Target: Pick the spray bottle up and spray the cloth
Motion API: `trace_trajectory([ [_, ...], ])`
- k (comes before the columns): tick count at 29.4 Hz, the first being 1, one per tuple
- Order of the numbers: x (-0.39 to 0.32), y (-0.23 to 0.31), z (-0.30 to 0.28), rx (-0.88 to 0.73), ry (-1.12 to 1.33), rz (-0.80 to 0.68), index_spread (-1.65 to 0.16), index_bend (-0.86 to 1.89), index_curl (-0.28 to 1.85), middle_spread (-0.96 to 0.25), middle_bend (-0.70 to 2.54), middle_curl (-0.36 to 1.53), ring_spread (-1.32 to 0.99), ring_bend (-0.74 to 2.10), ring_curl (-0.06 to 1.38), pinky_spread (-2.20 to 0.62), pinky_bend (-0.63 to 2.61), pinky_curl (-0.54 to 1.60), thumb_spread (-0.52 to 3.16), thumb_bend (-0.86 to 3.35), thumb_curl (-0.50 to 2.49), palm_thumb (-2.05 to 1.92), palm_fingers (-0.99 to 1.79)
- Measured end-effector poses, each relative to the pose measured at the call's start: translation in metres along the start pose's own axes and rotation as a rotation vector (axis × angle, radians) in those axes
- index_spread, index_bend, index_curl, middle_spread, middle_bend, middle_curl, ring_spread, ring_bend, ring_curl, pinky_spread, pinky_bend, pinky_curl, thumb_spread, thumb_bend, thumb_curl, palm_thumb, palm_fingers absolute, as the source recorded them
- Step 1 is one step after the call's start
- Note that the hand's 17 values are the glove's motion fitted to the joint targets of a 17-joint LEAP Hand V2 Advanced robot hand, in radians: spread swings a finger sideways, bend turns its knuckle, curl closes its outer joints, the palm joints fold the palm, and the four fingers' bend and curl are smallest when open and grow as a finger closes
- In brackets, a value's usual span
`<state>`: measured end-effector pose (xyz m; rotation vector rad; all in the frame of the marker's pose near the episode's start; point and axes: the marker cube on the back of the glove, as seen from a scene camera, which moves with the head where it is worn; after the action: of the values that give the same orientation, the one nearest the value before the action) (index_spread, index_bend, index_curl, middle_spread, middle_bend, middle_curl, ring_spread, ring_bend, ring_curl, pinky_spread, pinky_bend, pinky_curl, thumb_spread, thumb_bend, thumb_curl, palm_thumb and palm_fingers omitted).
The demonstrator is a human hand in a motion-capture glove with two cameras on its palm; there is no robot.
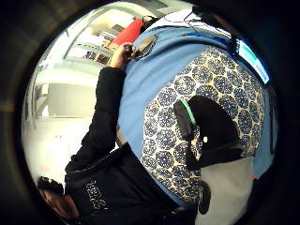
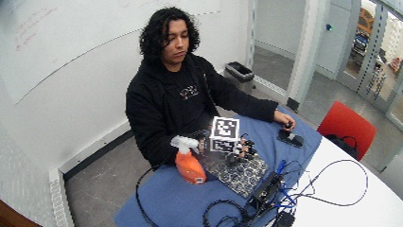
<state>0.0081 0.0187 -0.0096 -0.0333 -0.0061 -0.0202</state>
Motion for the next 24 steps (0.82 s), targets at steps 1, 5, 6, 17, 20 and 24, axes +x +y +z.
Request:
trace_trajectory([
  [1,0.003,0.013,0.000,-0.026,0.005,-0.020,-0.19,0.20,0.06,-0.04,0.27,0.07,-0.02,0.33,0.06,0.09,0.23,0.05,0.43,0.30,0.08,0.44,0.41],
  [5,0.022,0.107,0.001,-0.211,0.047,-0.166,-0.27,0.18,0.12,-0.06,0.27,0.12,-0.02,0.35,0.12,0.13,0.23,0.11,0.69,0.33,0.12,0.50,0.39],
  [6,0.023,0.116,0.001,-0.230,0.052,-0.180,-0.29,0.19,0.14,-0.06,0.27,0.13,-0.03,0.35,0.13,0.13,0.22,0.12,0.75,0.33,0.13,0.51,0.38],
  [17,0.019,0.095,0.002,-0.192,0.043,-0.136,-0.37,0.17,0.21,-0.07,0.25,0.20,-0.03,0.35,0.19,0.18,0.20,0.19,1.08,0.30,0.19,0.55,0.36],
  [20,0.022,0.116,0.001,-0.225,0.054,-0.164,-0.38,0.17,0.22,-0.08,0.24,0.22,-0.04,0.35,0.20,0.19,0.20,0.20,1.12,0.29,0.20,0.55,0.36],
  [24,0.023,0.131,0.001,-0.246,0.065,-0.186,-0.38,0.16,0.23,-0.08,0.24,0.24,-0.04,0.34,0.21,0.19,0.19,0.22,1.17,0.27,0.21,0.56,0.35],
])
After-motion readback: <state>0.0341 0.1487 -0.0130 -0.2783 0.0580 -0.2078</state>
